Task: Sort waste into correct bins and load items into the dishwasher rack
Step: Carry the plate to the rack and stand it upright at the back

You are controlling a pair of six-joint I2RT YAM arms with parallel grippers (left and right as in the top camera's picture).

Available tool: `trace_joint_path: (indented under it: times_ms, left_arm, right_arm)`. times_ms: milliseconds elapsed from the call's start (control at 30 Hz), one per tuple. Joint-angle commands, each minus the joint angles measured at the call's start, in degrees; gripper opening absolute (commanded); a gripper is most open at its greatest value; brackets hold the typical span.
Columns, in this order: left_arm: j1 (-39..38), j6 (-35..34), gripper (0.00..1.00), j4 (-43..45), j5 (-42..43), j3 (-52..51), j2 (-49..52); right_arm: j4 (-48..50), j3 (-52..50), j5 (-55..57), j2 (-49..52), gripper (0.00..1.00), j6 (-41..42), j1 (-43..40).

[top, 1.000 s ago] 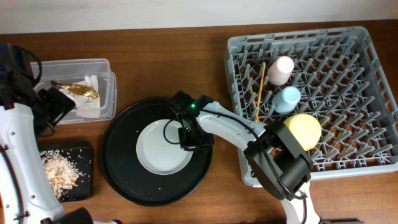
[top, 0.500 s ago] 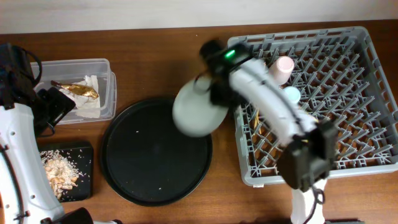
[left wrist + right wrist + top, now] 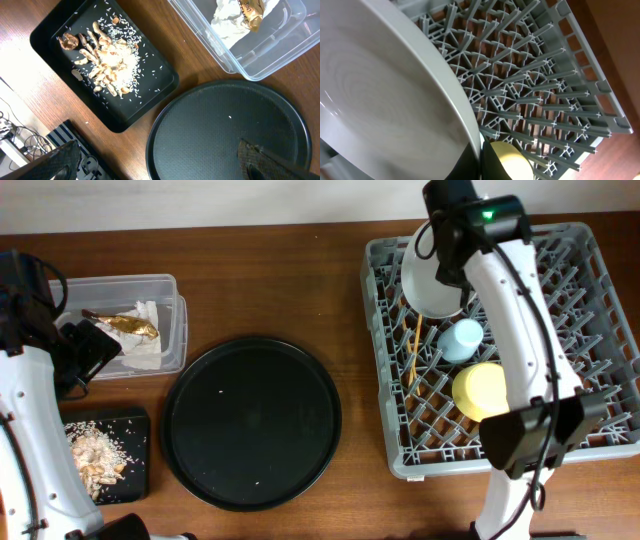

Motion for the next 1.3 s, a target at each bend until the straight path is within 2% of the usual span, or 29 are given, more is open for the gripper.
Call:
trace_joint_path:
  times_ms: [0,300,400,500,533,567,600,733,767,800,900,1000,1167,1267]
  left_arm:
    - [0.24,0.5,0.99,-0.04,-0.81,0.37,-0.07]
    - [0.24,0.5,0.99,-0.04,-0.81,0.37,-0.07]
    - [0.24,0.5,0.99,-0.04,-0.81,0.35,-0.07]
    - [0.26,0.5,0.99,-0.04,-0.81,0.37,-0.07]
    - [0.26,0.5,0.99,-0.04,-0.81,0.35,-0.07]
    - [0.24,0.5,0.99,-0.04,-0.81,0.37,-0.07]
    - [0.24,0.5,0.99,-0.04,-0.81,0.37,-0.07]
    - [0.26,0.5,0.99,-0.04,-0.81,0.35,-0.07]
    - [0.24,0.5,0.99,-0.04,-0.81,0.35,-0.07]
    - [0.26,0.5,0.99,-0.04,-0.81,0.37,-0.09]
    - [0.24,0.5,0.99,-0.04,-0.81,0.37,-0.07]
    - [0.24,0.5,0.99,-0.04,-0.81,0.35,-0.07]
    - [0.24,0.5,0.99,-0.04,-0.81,0.35,-0.07]
    - [0.24,0.5,0.99,-0.04,-0.81,0.35,-0.07]
  right_arm:
    - [3.32,-3.89,3.19,1.18,0.04,0.2,1.99]
    - [10.05,-11.04,4.94,1.18,0.04,0.2,7.91]
    - [8.81,-9.64,4.7,0.83,0.09,0.17,10.56]
    - [6.54,-5.4,4.44,0.11,0.19,0.17,13.25]
    - [5.29,-3.56,3.98,-0.17,0.5,0.2,13.97]
    - [3.45,-0.79,3.02,-0.5,0.88,0.17,14.86]
    - [0.48,3.67,1.79,-0.92,0.98,0.17,15.8]
    - [-10.84,19.5,-1.62,-2.99,0.98,0.2,16.72]
    - [-11.5,22.69,-4.44,-3.93,0.98,-3.43,16.68]
    - [-11.47,24.68,-10.01,-6.54,0.98,-7.04,16.68]
    - [-11.47,23.89,-19.89,-13.73,0.98,-10.75,16.7]
    - [-11.47,18.01,-23.34,-22.53,0.99,-11.87,16.7]
    - [-11.47,-6.84,-24.85,-43.06,0.98,-11.39,16.7]
    - [-11.45,-18.45,-28.09,-51.95,0.98,-11.41,16.68]
